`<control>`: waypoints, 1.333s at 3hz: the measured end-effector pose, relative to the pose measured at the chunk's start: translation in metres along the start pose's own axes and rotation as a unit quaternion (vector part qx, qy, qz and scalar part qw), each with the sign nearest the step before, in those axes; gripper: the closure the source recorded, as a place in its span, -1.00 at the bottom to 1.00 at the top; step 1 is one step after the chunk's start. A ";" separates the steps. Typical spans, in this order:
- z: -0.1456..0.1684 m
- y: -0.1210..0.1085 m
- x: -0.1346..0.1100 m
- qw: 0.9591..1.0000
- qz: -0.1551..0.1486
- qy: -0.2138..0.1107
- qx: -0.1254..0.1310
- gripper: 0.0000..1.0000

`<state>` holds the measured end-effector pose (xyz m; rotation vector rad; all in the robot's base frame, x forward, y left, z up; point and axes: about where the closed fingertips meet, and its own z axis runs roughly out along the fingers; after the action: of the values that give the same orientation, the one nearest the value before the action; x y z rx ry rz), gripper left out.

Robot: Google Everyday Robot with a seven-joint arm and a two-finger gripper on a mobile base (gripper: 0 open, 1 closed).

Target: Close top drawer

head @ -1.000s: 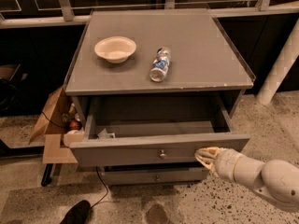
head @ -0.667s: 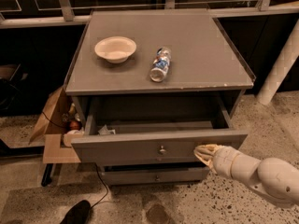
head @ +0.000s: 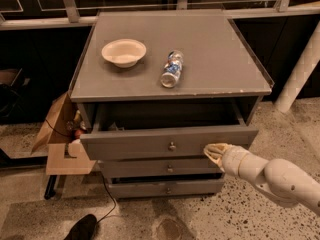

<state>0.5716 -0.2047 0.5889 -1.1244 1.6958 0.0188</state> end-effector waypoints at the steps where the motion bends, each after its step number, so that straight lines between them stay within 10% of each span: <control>1: 0.015 -0.017 -0.003 1.000 0.004 -0.010 0.021 1.00; 3: 0.025 -0.036 -0.010 0.999 0.010 -0.023 0.047 1.00; 4: 0.025 -0.036 -0.010 0.999 0.010 -0.023 0.047 0.62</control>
Offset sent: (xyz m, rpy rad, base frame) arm 0.0690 -0.0073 0.0252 0.0695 -0.1247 -0.0990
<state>0.6143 -0.2049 0.6026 -1.0300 1.6497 -0.0227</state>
